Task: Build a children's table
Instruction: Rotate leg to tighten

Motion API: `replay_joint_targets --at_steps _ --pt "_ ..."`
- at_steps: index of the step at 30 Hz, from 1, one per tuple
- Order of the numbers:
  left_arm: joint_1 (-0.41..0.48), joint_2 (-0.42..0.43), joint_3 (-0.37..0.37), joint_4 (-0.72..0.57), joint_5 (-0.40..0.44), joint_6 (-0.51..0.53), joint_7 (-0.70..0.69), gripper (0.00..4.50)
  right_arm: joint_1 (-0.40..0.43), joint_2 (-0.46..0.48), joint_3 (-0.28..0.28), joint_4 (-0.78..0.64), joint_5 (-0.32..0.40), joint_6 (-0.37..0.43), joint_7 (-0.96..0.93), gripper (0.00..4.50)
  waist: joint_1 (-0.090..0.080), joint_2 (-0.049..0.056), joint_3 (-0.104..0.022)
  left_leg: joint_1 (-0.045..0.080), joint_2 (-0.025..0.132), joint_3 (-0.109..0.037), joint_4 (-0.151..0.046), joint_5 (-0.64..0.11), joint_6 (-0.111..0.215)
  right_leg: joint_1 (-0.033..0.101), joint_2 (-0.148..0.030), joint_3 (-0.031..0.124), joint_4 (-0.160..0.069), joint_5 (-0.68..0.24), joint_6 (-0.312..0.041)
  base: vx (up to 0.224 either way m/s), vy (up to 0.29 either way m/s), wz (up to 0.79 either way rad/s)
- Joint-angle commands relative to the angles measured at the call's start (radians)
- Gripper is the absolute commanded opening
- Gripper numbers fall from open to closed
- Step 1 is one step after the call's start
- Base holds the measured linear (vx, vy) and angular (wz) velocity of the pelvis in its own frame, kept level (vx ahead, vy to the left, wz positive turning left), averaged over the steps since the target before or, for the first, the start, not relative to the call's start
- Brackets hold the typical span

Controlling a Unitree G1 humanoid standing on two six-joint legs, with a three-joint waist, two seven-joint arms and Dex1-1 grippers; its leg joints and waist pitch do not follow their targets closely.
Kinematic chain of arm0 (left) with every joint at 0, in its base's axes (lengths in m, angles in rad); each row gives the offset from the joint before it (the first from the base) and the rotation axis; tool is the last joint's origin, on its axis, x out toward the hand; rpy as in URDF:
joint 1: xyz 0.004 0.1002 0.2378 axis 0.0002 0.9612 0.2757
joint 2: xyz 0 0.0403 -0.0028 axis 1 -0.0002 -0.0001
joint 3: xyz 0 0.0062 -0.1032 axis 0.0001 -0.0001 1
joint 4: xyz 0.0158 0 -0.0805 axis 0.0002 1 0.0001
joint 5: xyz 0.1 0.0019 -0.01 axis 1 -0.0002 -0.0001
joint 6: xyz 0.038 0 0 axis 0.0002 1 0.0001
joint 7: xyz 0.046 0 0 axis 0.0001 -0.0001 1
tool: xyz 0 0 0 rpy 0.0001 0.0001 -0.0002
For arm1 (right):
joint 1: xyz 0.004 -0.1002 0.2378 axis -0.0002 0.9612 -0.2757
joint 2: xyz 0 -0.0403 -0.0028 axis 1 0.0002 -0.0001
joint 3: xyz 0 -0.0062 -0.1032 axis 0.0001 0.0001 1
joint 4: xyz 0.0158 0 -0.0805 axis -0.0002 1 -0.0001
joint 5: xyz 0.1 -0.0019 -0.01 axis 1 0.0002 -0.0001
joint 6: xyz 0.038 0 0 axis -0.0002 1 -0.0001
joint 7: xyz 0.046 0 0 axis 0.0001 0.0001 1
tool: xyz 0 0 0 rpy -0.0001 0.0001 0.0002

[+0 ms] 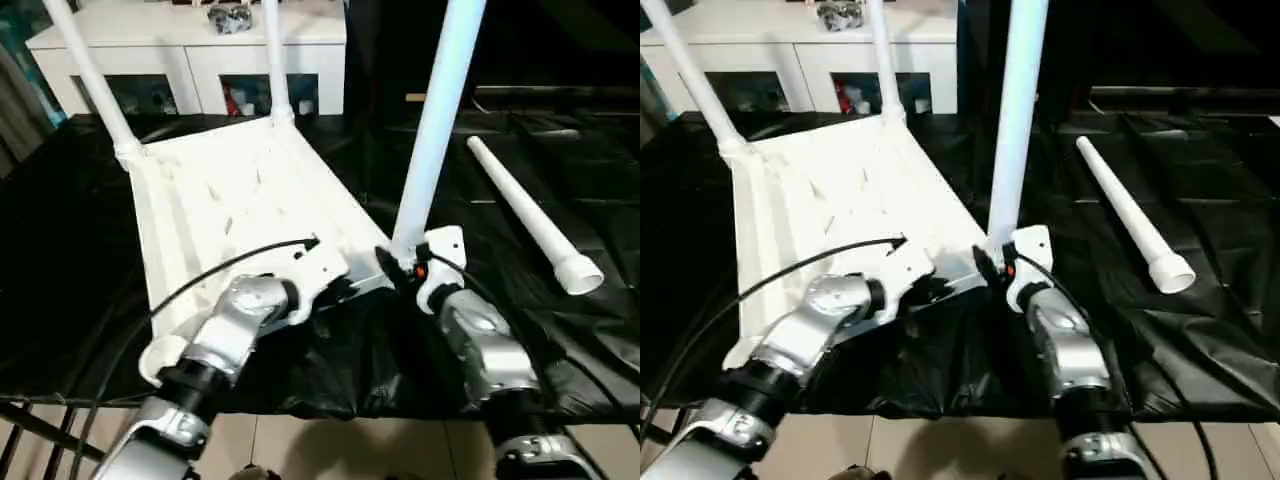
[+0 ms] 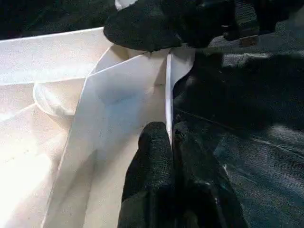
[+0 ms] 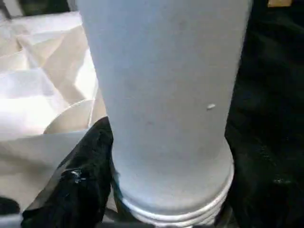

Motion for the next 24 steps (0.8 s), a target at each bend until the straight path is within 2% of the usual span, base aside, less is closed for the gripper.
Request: replay_joint_targets --at_steps 1,2,4,5,8,11,12,13,14,16,18,19,24 --pt "-0.028 -0.044 -0.034 -0.013 -0.014 -0.051 0.018 0.0 -0.019 0.067 0.084 0.003 0.018 -0.001 0.066 3.66 0.0 -0.012 -0.056 0.022 0.031 -0.028 -0.078 -0.412 0.005 0.024 -0.051 0.028 -0.095 -0.497 -0.112 0.0 0.0 0.0" --pt "-0.025 -0.037 -0.033 -0.018 -0.018 -0.055 0.007 0.0 -0.019 0.062 0.088 -0.001 0.019 -0.002 0.074 3.66 0.001 -0.012 -0.057 0.023 0.032 -0.027 -0.078 -0.405 0.005 0.023 -0.051 0.029 -0.093 -0.477 -0.12 0.0 0.0 0.0" --pt "-0.013 -0.001 -0.03 -0.028 -0.02 -0.082 -0.027 0.0 -0.021 0.029 0.102 -0.007 0.006 -0.017 0.101 3.96 0.002 -0.014 -0.058 0.019 0.032 -0.025 -0.078 -0.389 0.009 0.026 -0.051 0.03 -0.089 -0.449 -0.129 0.0 0.0 0.0" --pt "-0.009 0.009 -0.029 -0.033 -0.023 -0.086 -0.04 0.0 -0.021 0.018 0.104 -0.01 0.007 -0.021 0.117 3.96 0.003 -0.012 -0.059 0.018 0.033 -0.025 -0.077 -0.38 0.012 0.028 -0.052 0.031 -0.086 -0.432 -0.134 0.0 0.0 0.0" --pt "0.006 0.042 -0.026 -0.047 -0.038 -0.105 -0.088 0.0 -0.023 -0.022 0.121 -0.014 0.002 -0.023 0.182 3.96 0.001 -0.015 -0.06 0.012 0.033 -0.024 -0.076 -0.356 0.02 0.034 -0.052 0.031 -0.08 -0.405 -0.144 0.0 0.0 0.0" --pt "0.025 0.088 -0.02 -0.062 -0.061 -0.126 -0.165 0.0 -0.03 -0.084 0.143 -0.009 -0.008 -0.016 0.296 3.96 0.001 -0.018 -0.061 0.015 0.035 -0.019 -0.072 -0.333 0.031 0.032 -0.052 0.034 -0.076 -0.368 -0.167 0.0 0.0 0.0" --pt "0.028 0.099 -0.019 -0.065 -0.066 -0.129 -0.18 0.0 -0.031 -0.097 0.148 -0.009 -0.005 -0.012 0.324 3.96 0.005 -0.015 -0.064 0.015 0.037 -0.019 -0.071 -0.317 0.035 0.033 -0.052 0.034 -0.071 -0.343 -0.178 0.0 0.0 0.0" --pt "0.035 0.132 -0.014 -0.067 -0.079 -0.142 -0.224 0.0 -0.033 -0.136 0.163 -0.018 0.014 0.015 0.426 3.96 0.005 -0.017 -0.064 0.015 0.037 -0.018 -0.07 -0.311 0.039 0.034 -0.05 0.035 -0.07 -0.327 -0.184 0.0 0.0 0.0" --pt "0.037 0.146 -0.013 -0.068 -0.086 -0.148 -0.245 0.0 -0.032 -0.155 0.176 -0.024 0.016 0.011 0.47 3.96 0.008 -0.019 -0.065 0.014 0.038 -0.017 -0.069 -0.295 0.048 0.037 -0.048 0.033 -0.064 -0.297 -0.194 0.0 0.0 0.0" --pt "0.04 0.166 -0.011 -0.069 -0.095 -0.155 -0.275 0.0 -0.028 -0.184 0.197 -0.04 0.023 0.008 0.54 3.96 0.012 -0.015 -0.065 0.014 0.04 -0.014 -0.066 -0.272 0.055 0.035 -0.048 0.035 -0.058 -0.258 -0.208 0.0 0.0 0.0" --pt "0.045 0.193 -0.009 -0.073 -0.109 -0.161 -0.322 0.0 -0.023 -0.222 0.225 -0.063 0.039 0.008 0.638 3.96 0.016 -0.02 -0.067 0.012 0.041 -0.014 -0.065 -0.254 0.062 0.041 -0.048 0.032 -0.054 -0.24 -0.216 0.0 0.0 0.0" --pt "0.047 0.208 -0.008 -0.076 -0.119 -0.164 -0.349 0.0 -0.02 -0.246 0.244 -0.075 0.047 0.006 0.699 3.96 0.019 -0.018 -0.067 0.011 0.042 -0.014 -0.064 -0.244 0.068 0.041 -0.047 0.032 -0.049 -0.224 -0.222 0.0 0.0 0.0" --pt "0.048 0.236 -0.005 -0.078 -0.142 -0.169 -0.404 0.0 -0.011 -0.301 0.287 -0.112 0.069 0.012 0.843 3.96 0.035 -0.022 -0.069 0.016 0.044 -0.01 -0.06 -0.227 0.076 0.039 -0.047 0.034 -0.044 -0.194 -0.24 0.0 0.0 0.0"
